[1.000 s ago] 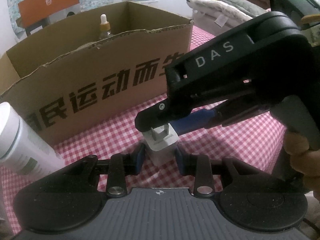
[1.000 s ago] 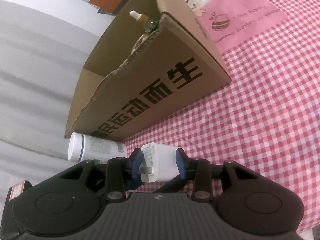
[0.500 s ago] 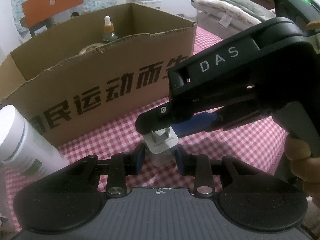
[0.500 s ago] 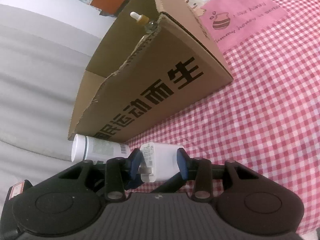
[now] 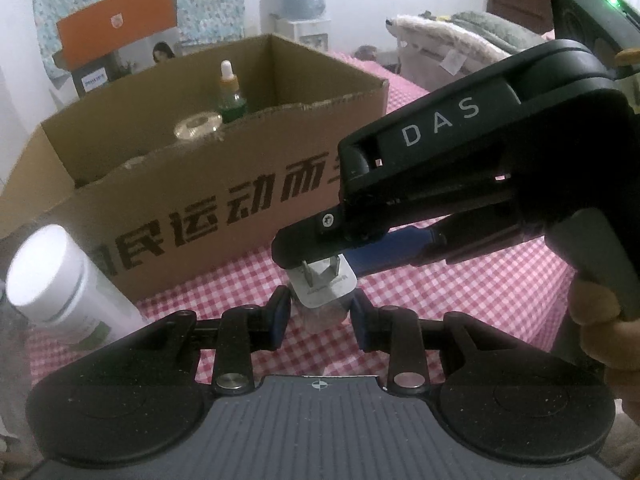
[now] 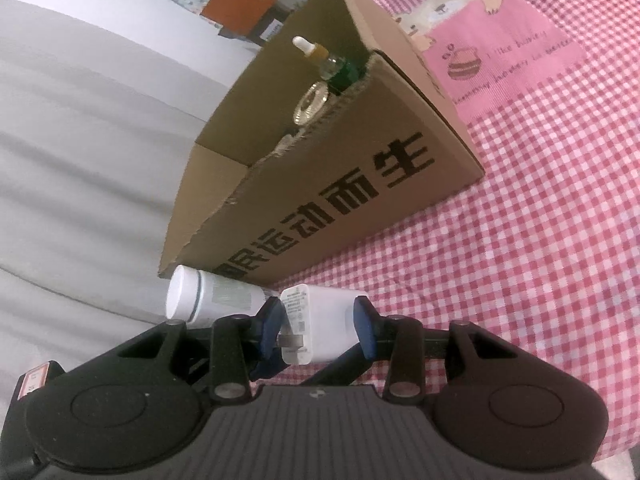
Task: Organize rigid objects
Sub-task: 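Lift the charger plug and carry it over the box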
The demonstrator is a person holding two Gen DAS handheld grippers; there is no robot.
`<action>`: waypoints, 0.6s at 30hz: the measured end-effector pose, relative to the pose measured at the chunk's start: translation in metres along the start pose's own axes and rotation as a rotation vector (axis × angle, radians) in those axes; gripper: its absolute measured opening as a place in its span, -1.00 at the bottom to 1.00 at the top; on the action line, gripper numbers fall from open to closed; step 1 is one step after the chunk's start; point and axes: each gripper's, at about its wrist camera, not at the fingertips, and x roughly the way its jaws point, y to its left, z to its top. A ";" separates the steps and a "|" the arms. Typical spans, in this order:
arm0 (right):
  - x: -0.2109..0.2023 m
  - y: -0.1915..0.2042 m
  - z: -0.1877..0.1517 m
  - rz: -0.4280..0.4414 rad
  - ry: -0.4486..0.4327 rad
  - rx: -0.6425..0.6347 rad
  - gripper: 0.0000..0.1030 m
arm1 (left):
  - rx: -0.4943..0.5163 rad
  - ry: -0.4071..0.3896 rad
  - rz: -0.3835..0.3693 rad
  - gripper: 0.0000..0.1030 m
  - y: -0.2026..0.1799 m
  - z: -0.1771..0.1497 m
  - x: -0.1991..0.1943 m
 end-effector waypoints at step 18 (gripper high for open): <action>-0.028 0.108 0.040 0.095 -0.112 -0.293 -0.17 | -0.031 -0.220 0.115 -0.39 0.030 0.051 -0.077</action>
